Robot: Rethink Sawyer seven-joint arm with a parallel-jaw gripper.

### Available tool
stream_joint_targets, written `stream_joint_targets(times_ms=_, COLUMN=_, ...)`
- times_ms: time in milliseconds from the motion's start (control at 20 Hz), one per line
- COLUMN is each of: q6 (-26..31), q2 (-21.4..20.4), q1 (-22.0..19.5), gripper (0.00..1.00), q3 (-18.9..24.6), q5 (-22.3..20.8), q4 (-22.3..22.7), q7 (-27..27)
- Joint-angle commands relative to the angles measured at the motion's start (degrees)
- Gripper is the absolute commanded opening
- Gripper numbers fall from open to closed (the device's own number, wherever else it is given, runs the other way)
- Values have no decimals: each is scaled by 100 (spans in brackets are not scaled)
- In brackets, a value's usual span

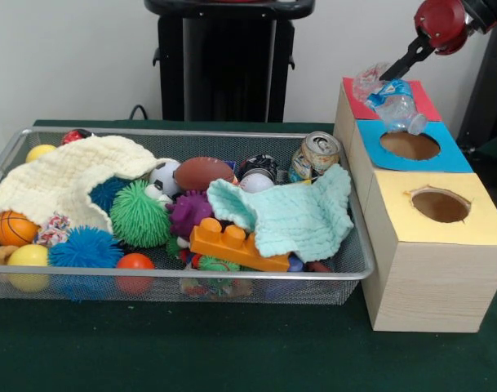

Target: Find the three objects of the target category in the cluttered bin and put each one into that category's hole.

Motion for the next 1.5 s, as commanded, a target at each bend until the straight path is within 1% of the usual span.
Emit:
stream_joint_targets(times_ms=50, q6=478, q2=295, q1=-13, gripper=0, q3=-168, q5=-262, q4=-84, q7=90)
stream_joint_targets(times_ms=250, q6=573, q2=412, q1=12, gripper=0, q3=-120, q5=-176, q4=-173, q7=-29)
stream_joint_targets(times_ms=350, q6=719, q2=500, q1=24, gripper=0, q3=-85, q5=-119, q4=-222, q7=-150)
stream_joint_targets(times_ms=600, q6=1192, q2=703, q1=110, gripper=0, q3=-34, q5=-72, q4=-479, q7=-450)
stream_joint_targets(times_ms=850, q6=1719, q2=691, q1=204, gripper=0, q3=2, q5=-104, q4=-549, q7=-745)
stream_joint_targets(times_ms=1100, q6=2137, q2=611, q1=283, gripper=0, q3=71, q5=-155, q4=-516, q7=-932)
stream_joint_targets(times_ms=1350, q6=2327, q2=560, q1=302, gripper=0, q3=131, q5=-176, q4=-392, q7=-1003)
stream_joint_targets(times_ms=1500, q6=2410, q2=583, q1=272, gripper=0, q3=191, q5=-70, q4=-284, q7=-1004)
